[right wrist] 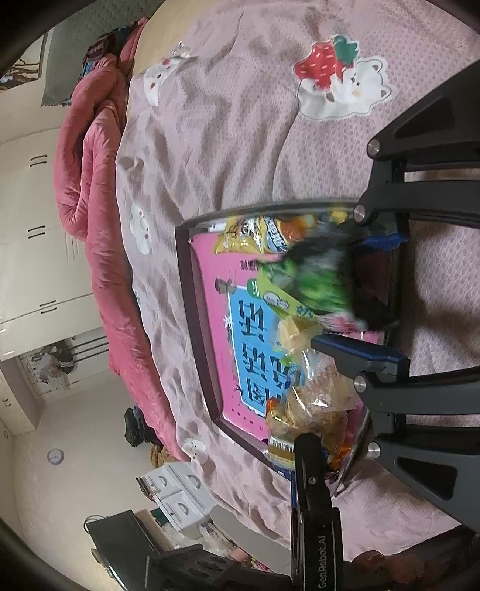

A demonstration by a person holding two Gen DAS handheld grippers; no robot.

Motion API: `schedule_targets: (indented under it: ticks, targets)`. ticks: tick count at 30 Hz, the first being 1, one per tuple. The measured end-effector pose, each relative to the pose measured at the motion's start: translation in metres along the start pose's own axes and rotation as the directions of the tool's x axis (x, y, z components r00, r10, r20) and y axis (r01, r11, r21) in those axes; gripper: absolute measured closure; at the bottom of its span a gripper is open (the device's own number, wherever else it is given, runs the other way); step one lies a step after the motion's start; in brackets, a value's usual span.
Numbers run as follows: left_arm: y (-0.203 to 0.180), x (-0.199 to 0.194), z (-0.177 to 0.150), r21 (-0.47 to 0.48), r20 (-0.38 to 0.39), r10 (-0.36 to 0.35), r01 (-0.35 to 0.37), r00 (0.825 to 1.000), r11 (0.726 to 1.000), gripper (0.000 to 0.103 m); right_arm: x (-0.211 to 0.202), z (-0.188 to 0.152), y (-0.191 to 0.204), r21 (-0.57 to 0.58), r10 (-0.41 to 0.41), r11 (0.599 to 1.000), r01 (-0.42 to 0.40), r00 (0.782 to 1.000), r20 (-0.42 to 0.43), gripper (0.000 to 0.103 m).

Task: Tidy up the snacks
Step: 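Lower the cracker packet into the tray and open left tool while right tool releases the green-pea packet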

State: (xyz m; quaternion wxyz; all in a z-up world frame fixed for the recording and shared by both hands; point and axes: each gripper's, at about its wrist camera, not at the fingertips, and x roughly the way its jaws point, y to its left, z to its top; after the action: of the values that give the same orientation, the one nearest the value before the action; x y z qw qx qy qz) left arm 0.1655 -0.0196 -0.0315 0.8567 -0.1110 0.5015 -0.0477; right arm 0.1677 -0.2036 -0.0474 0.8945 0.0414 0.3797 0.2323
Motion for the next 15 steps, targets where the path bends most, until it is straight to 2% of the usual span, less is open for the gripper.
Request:
schedule_targets:
  ticks: [7,15]
  targets:
    - [0.0003,0.0025,0.0015,-0.006,-0.003,0.004,-0.004,1.000,1.000,0.059,0.0045,0.0011,0.0059,-0.023,0.015,1.000,-0.015,1.000,0.000,0.063]
    - [0.0010,0.0048,0.0014,-0.010,-0.006,0.005,-0.005,1.000,1.000,0.059,0.0064,-0.0011,-0.0019,0.000,0.005,1.000,-0.005,1.000,-0.006,0.062]
